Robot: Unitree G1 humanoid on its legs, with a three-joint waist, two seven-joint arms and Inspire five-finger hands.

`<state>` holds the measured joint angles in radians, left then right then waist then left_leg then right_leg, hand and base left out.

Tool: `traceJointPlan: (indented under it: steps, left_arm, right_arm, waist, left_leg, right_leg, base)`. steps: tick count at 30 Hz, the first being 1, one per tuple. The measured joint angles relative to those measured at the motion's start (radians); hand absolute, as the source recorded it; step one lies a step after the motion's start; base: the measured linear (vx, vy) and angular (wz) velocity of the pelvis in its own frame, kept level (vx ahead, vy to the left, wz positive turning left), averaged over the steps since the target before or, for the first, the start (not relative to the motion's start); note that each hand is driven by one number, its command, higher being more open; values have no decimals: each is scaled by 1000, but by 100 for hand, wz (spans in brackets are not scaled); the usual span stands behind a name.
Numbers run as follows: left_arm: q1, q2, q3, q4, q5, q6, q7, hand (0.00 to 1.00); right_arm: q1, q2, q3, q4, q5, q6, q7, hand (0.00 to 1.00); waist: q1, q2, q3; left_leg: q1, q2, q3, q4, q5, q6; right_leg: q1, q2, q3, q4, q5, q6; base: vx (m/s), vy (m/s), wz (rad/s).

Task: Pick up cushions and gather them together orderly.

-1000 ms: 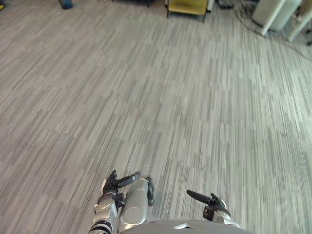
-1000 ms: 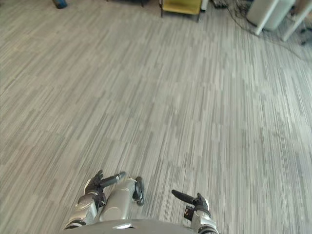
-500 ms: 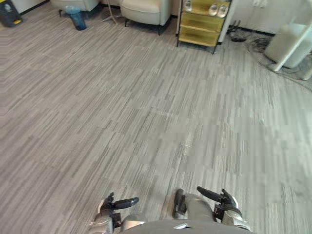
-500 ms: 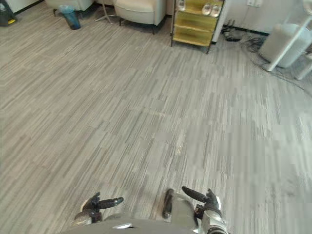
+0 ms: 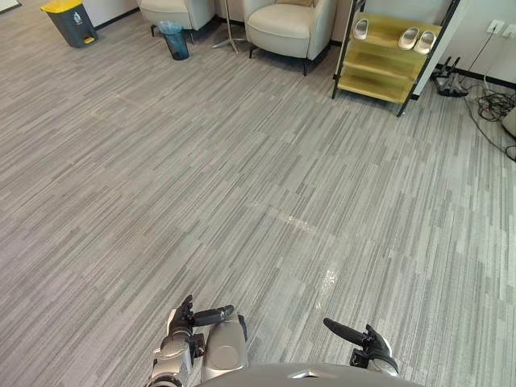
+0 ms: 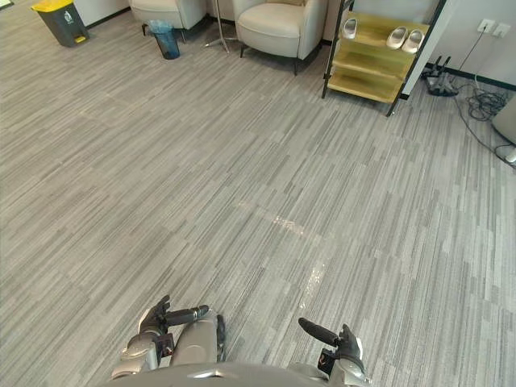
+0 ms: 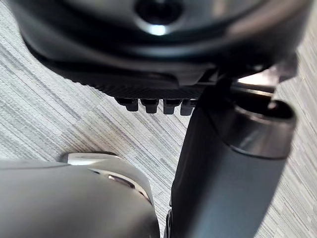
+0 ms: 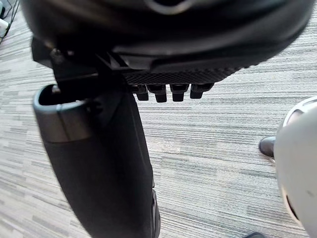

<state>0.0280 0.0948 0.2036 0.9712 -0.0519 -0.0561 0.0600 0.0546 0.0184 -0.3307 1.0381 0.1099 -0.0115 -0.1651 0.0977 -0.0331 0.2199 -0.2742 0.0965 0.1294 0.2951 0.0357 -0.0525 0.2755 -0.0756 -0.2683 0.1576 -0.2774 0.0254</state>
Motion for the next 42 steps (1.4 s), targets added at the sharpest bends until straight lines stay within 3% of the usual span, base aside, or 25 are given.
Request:
traceJointPlan:
  steps: [1,2,5,7,8,9,10,11,13,14,16,17,19,21,23,25,27,29,30,33,34,35,36,38,42]
  left_arm:
    - [-6,3,0,4,0,0,-1,100]
    - [-7,15,1,6,-6,1,-4,100]
    - [7,23,1,30,-5,1,-2,100]
    - [45,28,-23,58,-5,3,-4,100]
    - [45,38,-42,70,-4,4,-5,100]
    - [34,51,-52,87,-4,8,-6,100]
    - [34,56,-63,99,-4,15,0,100]
    - [38,54,-75,104,-4,20,3,100]
    - [38,49,-89,104,-4,22,2,100]
    - [42,49,-101,104,-4,21,2,100]
    - [48,58,-101,104,-4,21,0,100]
    - [52,67,-100,116,-3,21,-1,100]
    - [53,42,-99,121,2,19,-2,100]
    - [53,23,-98,123,21,16,-6,100]
    - [53,18,-82,124,27,15,-3,100]
    - [46,12,-49,106,30,15,-8,100]
    - [51,-5,-20,80,46,15,-8,100]
    - [59,-4,-21,61,53,15,-13,100]
    - [60,-5,-21,53,53,14,-13,100]
    - [62,-2,-23,39,62,13,-16,100]
    - [54,-3,-25,40,62,13,-13,100]
    - [55,-8,-29,42,62,13,-9,100]
    - [54,-10,-30,52,61,13,-4,100]
    - [49,22,-36,66,61,13,-1,100]
    - [46,32,-41,86,62,15,-1,100]
  right_arm:
    - [-1,4,-1,2,0,3,2,100]
    - [0,13,-2,3,0,9,2,100]
    - [0,17,-2,1,-1,6,7,100]
    - [7,5,-2,8,-16,-1,12,100]
    - [7,-1,-3,17,-32,-1,13,100]
    - [3,-3,-3,32,-37,2,16,100]
    - [-6,-8,-16,36,-32,7,21,100]
    - [-7,-20,-2,31,-33,2,24,100]
    - [-8,-32,11,22,-39,-3,27,100]
    - [-22,-38,23,17,-42,-10,27,100]
    - [-33,-37,41,19,-50,-11,27,100]
    - [-38,-37,39,29,-41,-11,31,100]
    - [-61,-58,46,45,-53,-17,31,100]
    - [-63,-61,18,57,-63,-9,31,100]
    - [-58,-57,-7,57,-66,-6,28,100]
    - [-27,-45,-3,34,-67,-8,29,100]
    - [-10,-46,5,15,-69,-8,28,100]
    - [-6,-45,5,17,-69,-6,27,100]
    - [-3,-43,-2,17,-68,-5,26,100]
    - [-4,-36,-4,18,-67,1,21,100]
    - [-3,-32,-7,17,-66,2,17,100]
    - [-2,-37,-7,17,-66,3,14,100]
    - [-5,-51,-8,24,-67,3,14,100]
    - [2,-21,-7,29,-67,8,12,100]
    - [2,-7,-12,36,-71,10,17,100]
  waist:
    - [3,-6,2]
    - [5,-20,1]
    - [6,-20,-15]
    - [2,-13,-70]
    - [-4,-17,-70]
    - [-18,-31,-51]
    - [-21,-22,-40]
    - [-27,-14,-35]
    - [-30,4,-30]
    - [-32,15,-25]
    - [-32,1,-25]
    - [-41,-14,-25]
    - [-30,32,-33]
    - [-35,53,-36]
    - [-46,56,-35]
    - [-52,55,-35]
    - [-44,69,-38]
    - [-42,69,-37]
    - [-41,68,-37]
    - [-37,57,-33]
    - [-37,51,-32]
    - [-37,59,-35]
    - [-32,72,-36]
    - [-30,24,-52]
    - [-28,-2,-67]
  left_leg:
    - [-4,-1,3,20,-10,4]
    - [-10,3,18,105,-51,29]
    - [-12,30,35,253,-94,51]
    - [72,17,53,193,-203,58]
    - [128,4,52,134,-240,34]
    - [193,-20,53,82,-246,25]
    - [253,-25,57,50,-255,25]
    - [306,-15,57,18,-257,24]
    - [365,12,58,-23,-257,23]
    - [408,49,70,-49,-255,19]
    - [437,56,85,-72,-259,8]
    - [479,50,75,-89,-287,-38]
    - [476,70,63,-118,-276,-15]
    - [481,76,49,-119,-260,-5]
    - [480,100,19,-43,-250,-16]
    - [368,144,-44,257,-245,-24]
    - [247,189,-78,521,-192,-24]
    - [157,214,-53,664,-238,-30]
    - [145,213,-39,654,-258,-30]
    - [119,173,-14,436,-314,-34]
    - [119,113,-56,229,-295,-42]
    - [124,81,-92,101,-214,-43]
    - [135,69,-115,70,-147,-71]
    - [158,19,-101,30,-142,-53]
    - [203,-19,-67,12,-159,-24]
  right_leg:
    - [1,-4,24,5,11,6]
    - [7,-15,91,38,35,21]
    - [19,-16,165,106,95,27]
    - [-104,-47,185,389,119,52]
    - [-163,-77,159,531,161,79]
    - [-227,-139,122,709,259,72]
    - [-282,-173,86,819,149,11]
    - [-317,-175,50,842,78,-3]
    - [-378,-155,-10,807,3,-18]
    - [-451,-118,-57,668,-19,-21]
    - [-497,-88,-63,456,23,8]
    - [-499,-62,-48,319,159,-51]
    - [-497,-13,-32,282,158,-59]
    - [-490,5,-32,284,131,-71]
    - [-434,23,-49,257,103,-74]
    - [-342,42,-87,203,85,-72]
    - [-291,66,-104,183,66,-77]
    - [-227,74,-103,143,60,-77]
    - [-210,73,-101,127,63,-73]
    - [-164,43,-81,89,73,-56]
    - [-159,13,-67,86,78,-33]
    - [-158,6,-53,83,76,-8]
    - [-150,10,-37,80,70,15]
    - [-146,-33,14,49,71,33]
    - [-114,-72,39,30,80,48]
  base:
    - [428,113,4]
    - [420,123,-8]
    - [339,89,-36]
    - [380,132,-47]
    - [419,62,-9]
    - [377,-10,0]
    - [359,-29,-2]
    - [343,-46,-7]
    - [340,-94,0]
    - [406,-171,-5]
    - [340,-181,-6]
    - [286,-188,-29]
    - [332,-201,-41]
    - [336,-194,-14]
    - [291,-201,18]
    - [202,-152,46]
    - [167,-62,27]
    - [265,5,7]
    - [269,77,-10]
    - [221,144,-22]
    - [279,268,-24]
    - [237,260,-30]
    - [238,260,-18]
    - [249,217,-2]
    - [135,99,-10]
